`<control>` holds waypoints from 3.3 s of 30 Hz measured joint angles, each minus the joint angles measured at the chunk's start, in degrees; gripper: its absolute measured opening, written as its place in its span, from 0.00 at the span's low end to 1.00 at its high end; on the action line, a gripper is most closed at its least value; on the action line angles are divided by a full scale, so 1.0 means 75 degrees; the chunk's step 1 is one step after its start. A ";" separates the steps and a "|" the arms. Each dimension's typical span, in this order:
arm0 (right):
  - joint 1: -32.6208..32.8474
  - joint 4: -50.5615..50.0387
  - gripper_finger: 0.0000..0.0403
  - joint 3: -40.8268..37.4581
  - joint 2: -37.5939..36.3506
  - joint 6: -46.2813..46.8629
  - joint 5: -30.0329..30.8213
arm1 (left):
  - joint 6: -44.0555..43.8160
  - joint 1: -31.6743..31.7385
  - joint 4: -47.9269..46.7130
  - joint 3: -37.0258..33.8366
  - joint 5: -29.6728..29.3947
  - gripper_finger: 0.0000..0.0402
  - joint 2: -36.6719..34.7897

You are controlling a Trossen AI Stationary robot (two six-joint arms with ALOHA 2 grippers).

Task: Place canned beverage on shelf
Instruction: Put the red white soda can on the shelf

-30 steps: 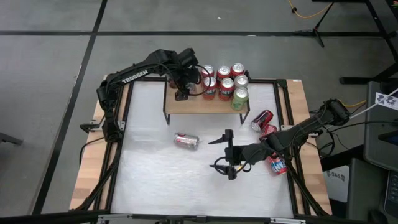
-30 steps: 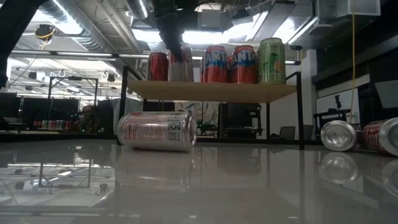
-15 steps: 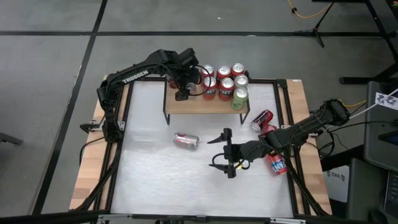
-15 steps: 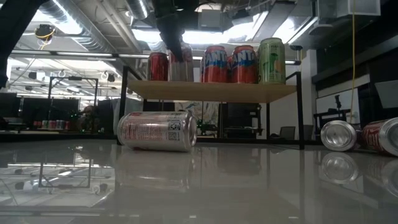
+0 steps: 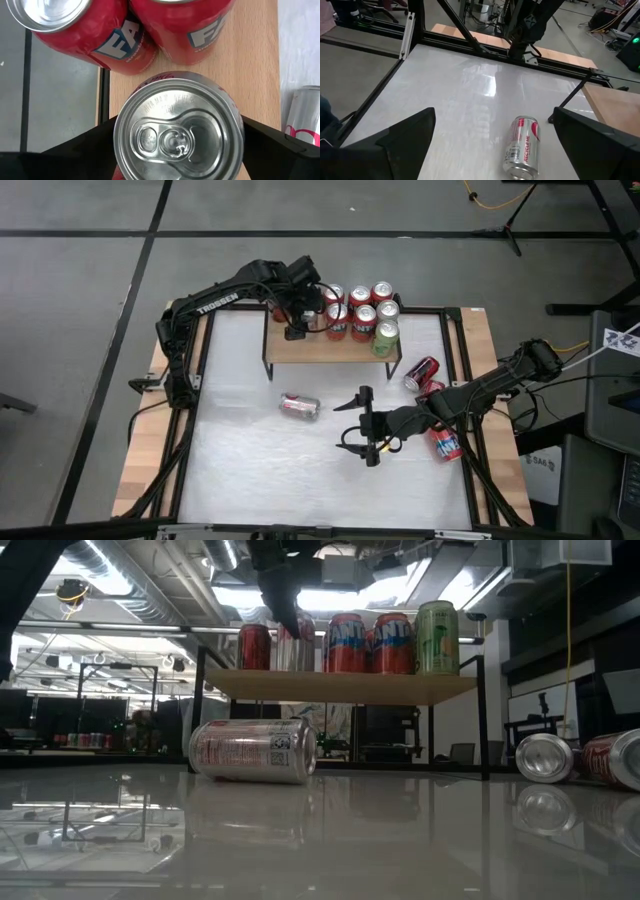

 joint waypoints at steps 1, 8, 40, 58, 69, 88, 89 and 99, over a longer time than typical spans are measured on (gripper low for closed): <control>0.0000 -0.0001 0.97 0.0000 0.0000 0.0000 0.0000 | 0.0000 0.0000 0.0000 0.0000 -0.0001 0.84 0.0000; 0.0000 -0.0006 0.97 0.0000 0.0000 0.0000 0.0000 | -0.0003 -0.0049 -0.0003 0.0000 -0.0189 0.84 -0.0026; 0.0000 -0.0072 0.97 0.0000 0.0000 -0.0001 -0.0003 | -0.2476 -0.2226 0.0060 -0.0500 -0.0137 0.77 -0.1687; 0.0006 -0.0242 0.97 0.0000 0.0000 0.0003 -0.0344 | -0.3430 -0.4095 0.1972 -0.3633 -0.1348 0.39 -0.1667; 0.0003 -0.0221 0.97 0.0000 0.0000 0.0002 -0.0344 | -0.3203 -0.3417 0.2558 -0.3966 -0.2247 0.19 -0.1667; 0.0000 -0.0224 0.97 0.0000 0.0000 0.0000 -0.0341 | -0.2949 -0.2257 0.2967 -0.3969 -0.2939 0.00 -0.1667; 0.0000 -0.0224 0.97 0.0000 0.0000 0.0000 -0.0341 | -0.2949 -0.2198 0.2967 -0.3969 -0.2942 0.00 -0.1667; 0.0000 -0.0225 0.97 0.0000 0.0000 0.0000 -0.0341 | -0.2946 -0.1773 0.3211 -0.3972 -0.2926 0.00 -0.1667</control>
